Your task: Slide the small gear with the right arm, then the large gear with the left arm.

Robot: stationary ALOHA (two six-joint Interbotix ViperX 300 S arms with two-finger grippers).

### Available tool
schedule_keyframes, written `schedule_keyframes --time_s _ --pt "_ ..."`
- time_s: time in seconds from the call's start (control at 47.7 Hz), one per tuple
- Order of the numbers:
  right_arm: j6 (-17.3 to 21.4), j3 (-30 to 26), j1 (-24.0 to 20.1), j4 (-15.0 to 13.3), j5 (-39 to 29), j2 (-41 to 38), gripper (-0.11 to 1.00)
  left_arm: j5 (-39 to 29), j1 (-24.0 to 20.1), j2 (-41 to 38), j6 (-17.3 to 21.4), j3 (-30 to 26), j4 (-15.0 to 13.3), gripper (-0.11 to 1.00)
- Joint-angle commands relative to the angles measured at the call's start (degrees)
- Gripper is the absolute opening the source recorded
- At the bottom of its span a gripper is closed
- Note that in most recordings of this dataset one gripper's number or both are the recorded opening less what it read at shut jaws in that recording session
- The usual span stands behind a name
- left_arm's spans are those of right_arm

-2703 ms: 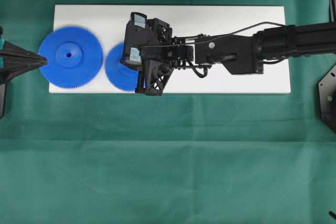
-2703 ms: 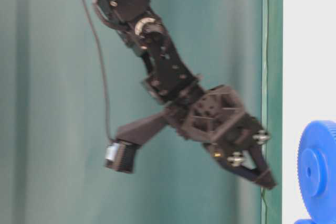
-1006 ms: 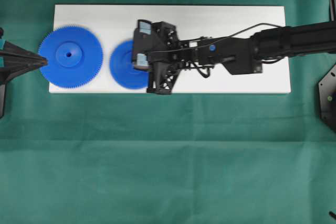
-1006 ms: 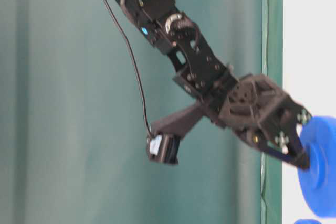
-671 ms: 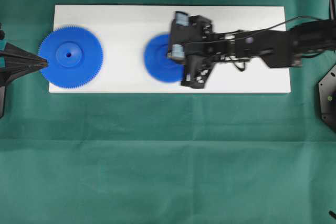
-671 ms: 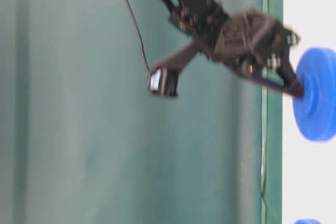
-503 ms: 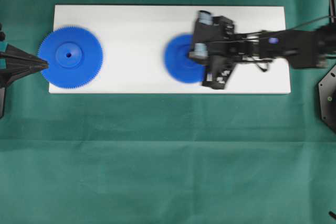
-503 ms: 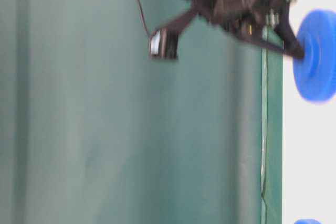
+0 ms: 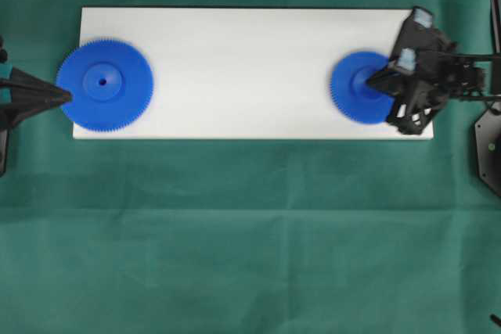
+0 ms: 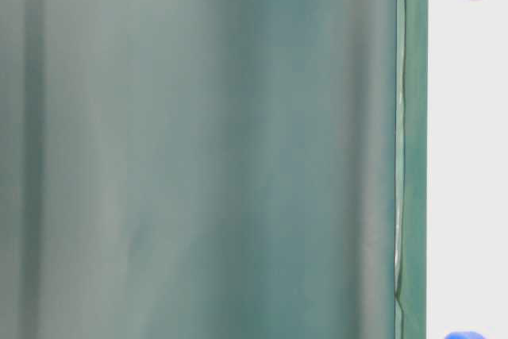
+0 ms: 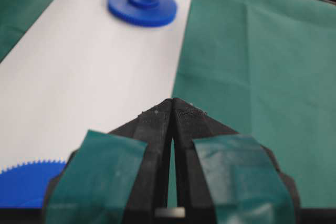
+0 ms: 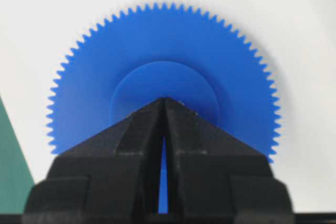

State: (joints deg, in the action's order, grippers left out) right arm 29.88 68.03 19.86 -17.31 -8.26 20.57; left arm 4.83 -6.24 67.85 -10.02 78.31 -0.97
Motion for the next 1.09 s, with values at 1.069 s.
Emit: schedule_keyframes --time_s 1.069 --pt "0.26 -0.09 2.99 -5.98 4.48 21.18 0.5 0.53 -1.85 -1.05 0.0 -0.35 -0.09 0.0"
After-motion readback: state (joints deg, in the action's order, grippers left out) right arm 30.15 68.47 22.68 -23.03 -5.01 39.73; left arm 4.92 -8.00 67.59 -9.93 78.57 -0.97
